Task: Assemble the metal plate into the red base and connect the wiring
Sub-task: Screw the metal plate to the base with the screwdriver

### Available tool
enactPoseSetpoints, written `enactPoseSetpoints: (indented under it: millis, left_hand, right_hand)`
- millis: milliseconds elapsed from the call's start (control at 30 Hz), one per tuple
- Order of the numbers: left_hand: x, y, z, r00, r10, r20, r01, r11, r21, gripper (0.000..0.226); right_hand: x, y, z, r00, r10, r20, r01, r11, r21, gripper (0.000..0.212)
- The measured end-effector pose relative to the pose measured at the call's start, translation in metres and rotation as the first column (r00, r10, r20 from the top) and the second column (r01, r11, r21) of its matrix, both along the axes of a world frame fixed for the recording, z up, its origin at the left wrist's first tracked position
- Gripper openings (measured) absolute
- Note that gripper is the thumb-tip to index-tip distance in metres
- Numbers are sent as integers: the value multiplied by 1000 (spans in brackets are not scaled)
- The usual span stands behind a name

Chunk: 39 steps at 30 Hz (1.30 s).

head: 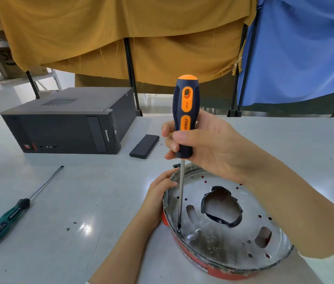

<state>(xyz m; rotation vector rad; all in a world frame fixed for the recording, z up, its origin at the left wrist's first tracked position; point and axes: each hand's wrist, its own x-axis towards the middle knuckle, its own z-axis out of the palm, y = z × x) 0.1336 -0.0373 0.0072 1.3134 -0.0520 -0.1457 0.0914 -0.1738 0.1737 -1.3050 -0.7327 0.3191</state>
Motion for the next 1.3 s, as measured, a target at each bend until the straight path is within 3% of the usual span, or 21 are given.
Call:
enactPoseSetpoints:
  millis: [67, 133, 200, 300, 367, 433, 533, 600, 700, 767, 833, 900, 967, 1033, 1100, 1133, 1200, 1300]
  left_hand:
    - [0, 0, 0, 1000, 9, 1, -9, 1000, 1, 52]
    - [1, -1, -1, 1000, 17, 4, -17, 1000, -1, 52]
    - [1, 0, -1, 1000, 15, 6, -15, 1000, -8, 51]
    - [1, 0, -1, 1000, -2, 0, 2, 1000, -11, 52]
    - [1, 0, -1, 1000, -3, 2, 3, 1000, 0, 52]
    - [0, 0, 0, 1000, 4, 4, -4, 1000, 10, 51]
    - [0, 0, 1, 1000, 13, 5, -13, 1000, 17, 51]
    - [0, -1, 1, 1000, 8, -1, -8, 1000, 3, 52]
    - [-1, -1, 1, 1000, 10, -7, -10, 1000, -6, 52]
    - [-1, -1, 2, 1000, 9, -10, -9, 1000, 6, 49]
    - [-2, 0, 3, 1000, 11, -10, -11, 1000, 19, 47]
    - [-4, -1, 5, 1000, 13, -1, -13, 1000, 22, 51]
    - [-4, -1, 6, 1000, 11, 5, -11, 1000, 26, 55]
    - [-5, -1, 7, 1000, 6, 8, -6, 1000, 26, 54]
    - [-5, 0, 7, 1000, 7, 8, -7, 1000, 22, 55]
    - [-5, -1, 7, 1000, 8, 8, -8, 1000, 20, 55]
    - [-5, -1, 8, 1000, 11, 8, -11, 1000, 22, 56]
    - [-5, -2, 7, 1000, 14, -14, -14, 1000, 20, 52]
  right_hand:
    - [-1, -7, 2, 992, 123, -39, -121, 991, 52, 40]
    - [-2, -11, 2, 990, 122, 64, -121, 992, -28, 37]
    - [-4, -9, 3, 984, 16, 180, 6, 992, -122, 29]
    - [-2, -2, 1, 943, -220, 251, 256, 959, -123, 33]
    - [1, 1, 1, 913, -291, 288, 343, 927, -150, 33]
    - [3, -2, 4, 958, -180, 224, 220, 962, -165, 25]
    - [3, -8, 15, 992, 128, -10, -129, 992, -20, 18]
    - [2, -7, 18, 987, 157, -21, -158, 987, -18, 12]
    - [1, 6, 11, 989, -95, 114, 106, 990, -93, 7]
    - [-2, 15, 6, 892, -347, 288, 391, 913, -112, 15]
    - [-2, 18, 5, 836, -434, 336, 488, 867, -96, 17]
    - [3, 13, 10, 904, -360, 231, 393, 913, -114, 14]
    - [8, 9, 17, 982, -156, 102, 167, 980, -105, 16]
    - [9, 7, 21, 995, 97, -25, -97, 995, -5, 15]
    - [7, 8, 20, 975, 210, -72, -207, 977, 48, 11]
    - [7, 9, 19, 983, 179, -48, -178, 984, 25, 10]
    - [6, 15, 13, 998, -34, 43, 35, 999, -14, 11]
    - [1, 23, 5, 858, -479, 187, 483, 875, 25, 18]
